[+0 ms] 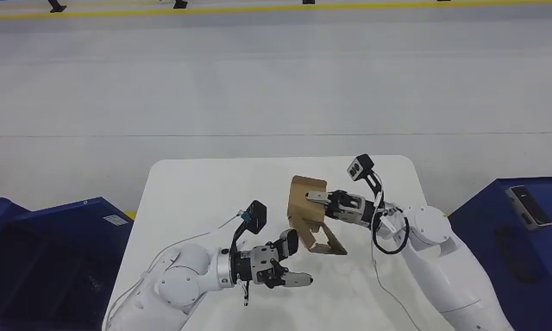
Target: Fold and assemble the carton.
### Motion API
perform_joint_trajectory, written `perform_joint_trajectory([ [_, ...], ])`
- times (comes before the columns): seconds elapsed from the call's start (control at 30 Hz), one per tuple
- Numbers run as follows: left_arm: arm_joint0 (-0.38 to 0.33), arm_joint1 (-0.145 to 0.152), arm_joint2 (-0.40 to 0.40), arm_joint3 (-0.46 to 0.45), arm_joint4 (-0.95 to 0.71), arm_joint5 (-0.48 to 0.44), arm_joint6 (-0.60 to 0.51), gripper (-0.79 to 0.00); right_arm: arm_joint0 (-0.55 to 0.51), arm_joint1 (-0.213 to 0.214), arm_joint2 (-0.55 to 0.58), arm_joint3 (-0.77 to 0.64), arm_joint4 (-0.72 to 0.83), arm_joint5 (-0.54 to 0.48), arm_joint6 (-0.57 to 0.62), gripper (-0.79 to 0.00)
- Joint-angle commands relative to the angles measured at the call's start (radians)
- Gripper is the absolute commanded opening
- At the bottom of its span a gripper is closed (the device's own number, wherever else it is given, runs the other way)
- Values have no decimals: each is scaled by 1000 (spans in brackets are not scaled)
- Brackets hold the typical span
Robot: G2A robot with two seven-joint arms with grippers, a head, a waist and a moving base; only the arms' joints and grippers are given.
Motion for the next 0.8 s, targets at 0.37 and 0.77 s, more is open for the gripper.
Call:
perform_joint_trajectory([
  [0.37, -17, 3, -29, 15, -7, 18, 29, 0, 48, 4, 80, 88, 95, 4, 32, -785],
  [0.77, -8, 12, -54, 21, -165, 22, -21, 0, 85, 5, 117, 167, 235, 54, 148, -785],
])
